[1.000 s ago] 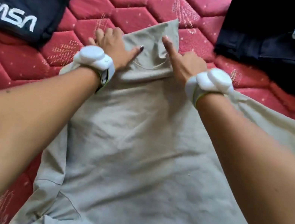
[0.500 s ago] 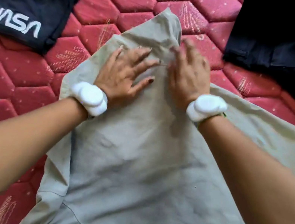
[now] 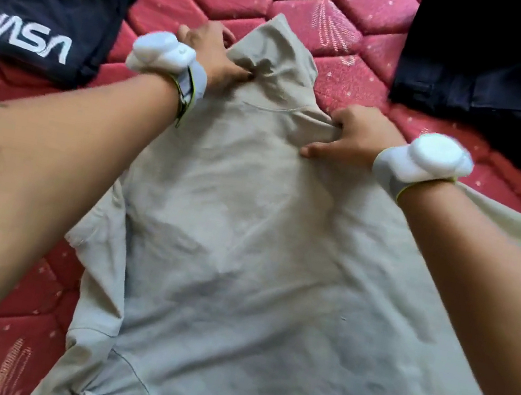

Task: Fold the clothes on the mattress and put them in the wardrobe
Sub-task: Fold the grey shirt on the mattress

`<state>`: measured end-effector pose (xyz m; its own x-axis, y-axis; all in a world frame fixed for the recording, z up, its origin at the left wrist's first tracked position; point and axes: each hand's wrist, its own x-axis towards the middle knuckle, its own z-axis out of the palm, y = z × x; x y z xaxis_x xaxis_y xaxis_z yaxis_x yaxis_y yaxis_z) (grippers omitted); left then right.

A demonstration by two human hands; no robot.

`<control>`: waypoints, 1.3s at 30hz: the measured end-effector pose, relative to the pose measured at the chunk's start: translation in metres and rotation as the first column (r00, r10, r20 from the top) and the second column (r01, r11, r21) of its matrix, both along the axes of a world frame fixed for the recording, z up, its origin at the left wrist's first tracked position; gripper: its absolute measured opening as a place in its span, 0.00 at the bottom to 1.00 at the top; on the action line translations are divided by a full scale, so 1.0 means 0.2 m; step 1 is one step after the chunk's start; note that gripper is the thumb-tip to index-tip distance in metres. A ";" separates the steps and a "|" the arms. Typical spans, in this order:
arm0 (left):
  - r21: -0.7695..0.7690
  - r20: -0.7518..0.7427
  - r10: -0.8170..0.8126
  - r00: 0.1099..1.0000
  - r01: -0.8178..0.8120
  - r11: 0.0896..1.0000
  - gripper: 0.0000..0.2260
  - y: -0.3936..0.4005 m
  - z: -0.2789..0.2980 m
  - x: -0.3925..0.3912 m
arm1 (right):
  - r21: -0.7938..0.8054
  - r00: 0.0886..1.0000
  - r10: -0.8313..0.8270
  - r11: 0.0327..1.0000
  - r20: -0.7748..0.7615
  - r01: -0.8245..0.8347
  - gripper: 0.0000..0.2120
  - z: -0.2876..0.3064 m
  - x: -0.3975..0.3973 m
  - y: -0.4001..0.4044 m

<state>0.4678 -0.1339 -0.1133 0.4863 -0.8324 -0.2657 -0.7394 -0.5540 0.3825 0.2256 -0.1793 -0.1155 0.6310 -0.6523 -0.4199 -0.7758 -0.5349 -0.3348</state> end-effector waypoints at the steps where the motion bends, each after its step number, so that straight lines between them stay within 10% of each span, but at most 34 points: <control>1: -0.031 -0.020 -0.034 0.999 0.034 0.999 0.20 0.01 0.03 0.02 | 0.059 1.000 -0.001 0.998 0.007 0.000 0.20 0.04 -0.02 -0.02; 10: -0.477 -0.399 -0.149 0.905 -0.066 0.877 0.10 0.48 0.13 0.19 | -0.508 0.880 0.315 0.855 0.355 -0.101 0.03 0.09 -0.21 0.42; 16: -0.138 -0.471 0.200 0.859 -0.296 0.945 0.18 1.05 -0.01 0.07 | -0.352 0.939 0.284 0.913 0.193 -0.204 0.11 -0.09 -0.26 0.75; 20: 0.012 -0.605 0.453 0.655 -0.561 0.828 0.08 0.97 -0.01 0.05 | -0.407 0.948 0.251 0.900 0.198 -0.153 0.20 -0.09 -0.21 0.80; 24: -0.040 -0.400 0.167 0.901 -0.199 0.979 0.26 0.94 0.03 -0.01 | -0.391 0.962 0.210 0.912 0.175 -0.128 0.22 -0.07 -0.14 0.85; 28: -0.333 -0.481 -0.016 0.876 -0.167 0.928 0.27 1.01 0.13 0.02 | -0.401 0.941 0.178 0.915 0.289 -0.050 0.19 0.02 -0.11 0.88; 31: -0.260 -0.464 -0.126 0.877 0.001 0.966 0.31 1.15 0.18 0.09 | -0.429 0.919 0.319 0.881 0.231 -0.198 0.17 0.01 -0.13 0.95; 35: 0.104 -0.157 -0.095 0.983 0.112 0.988 0.27 1.26 0.12 0.07 | -0.391 0.949 0.309 0.882 0.057 -0.263 0.20 -0.04 -0.21 0.99; 39: -0.246 0.206 0.014 0.979 0.038 0.968 0.29 1.09 0.15 -0.21 | -0.419 0.968 0.233 0.873 -0.089 -0.248 0.23 0.00 -0.32 0.90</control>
<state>0.4255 0.0842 -0.0827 0.4977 -0.8657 0.0535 -0.8223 -0.4513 0.3467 0.1606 0.0017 -0.1145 0.7815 -0.6025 -0.1620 -0.6118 -0.7910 -0.0091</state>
